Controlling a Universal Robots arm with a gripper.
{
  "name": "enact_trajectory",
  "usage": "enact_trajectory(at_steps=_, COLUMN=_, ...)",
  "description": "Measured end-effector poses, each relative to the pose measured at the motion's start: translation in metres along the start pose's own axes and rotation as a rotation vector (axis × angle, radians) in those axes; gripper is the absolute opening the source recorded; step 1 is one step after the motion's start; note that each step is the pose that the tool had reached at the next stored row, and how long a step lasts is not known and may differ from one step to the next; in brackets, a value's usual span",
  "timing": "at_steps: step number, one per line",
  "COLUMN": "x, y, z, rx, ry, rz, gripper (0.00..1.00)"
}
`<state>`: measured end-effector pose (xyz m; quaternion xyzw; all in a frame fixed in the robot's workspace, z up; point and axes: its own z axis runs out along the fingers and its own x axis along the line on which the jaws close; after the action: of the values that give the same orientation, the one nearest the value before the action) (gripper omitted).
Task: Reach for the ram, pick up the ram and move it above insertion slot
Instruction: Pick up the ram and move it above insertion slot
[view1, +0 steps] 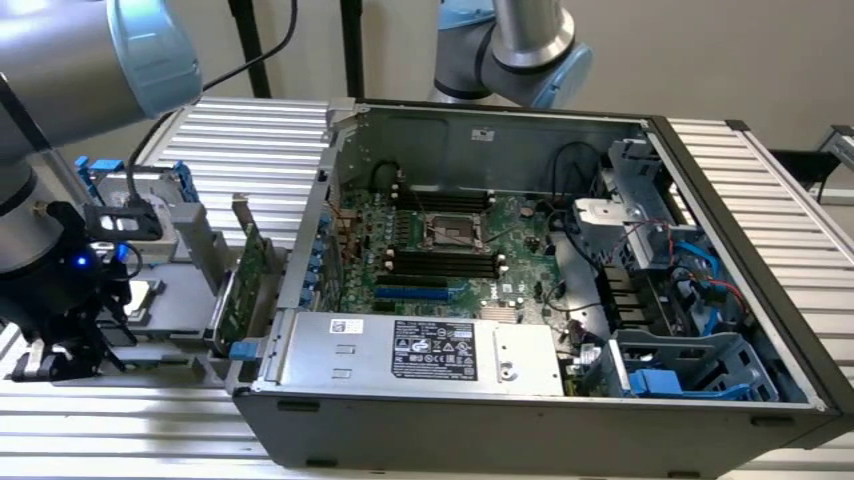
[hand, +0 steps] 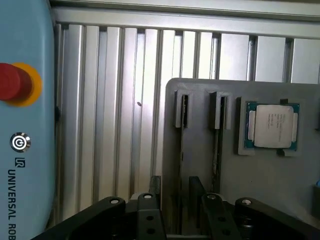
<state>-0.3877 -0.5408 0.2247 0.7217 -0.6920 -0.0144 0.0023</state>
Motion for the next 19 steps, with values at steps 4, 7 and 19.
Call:
enact_trajectory(at_steps=4, x=-0.001, y=0.0004, z=0.0073, rx=0.0020, ry=-0.0013, rz=-0.002, gripper=0.36)
enact_trajectory(at_steps=7, x=-0.003, y=0.0020, z=0.0128, rx=0.0033, ry=-0.0022, rz=-0.003, gripper=0.36)
enact_trajectory(at_steps=19, x=-0.006, y=0.0026, z=0.0283, rx=0.0033, ry=-0.0036, rz=0.011, gripper=0.36)
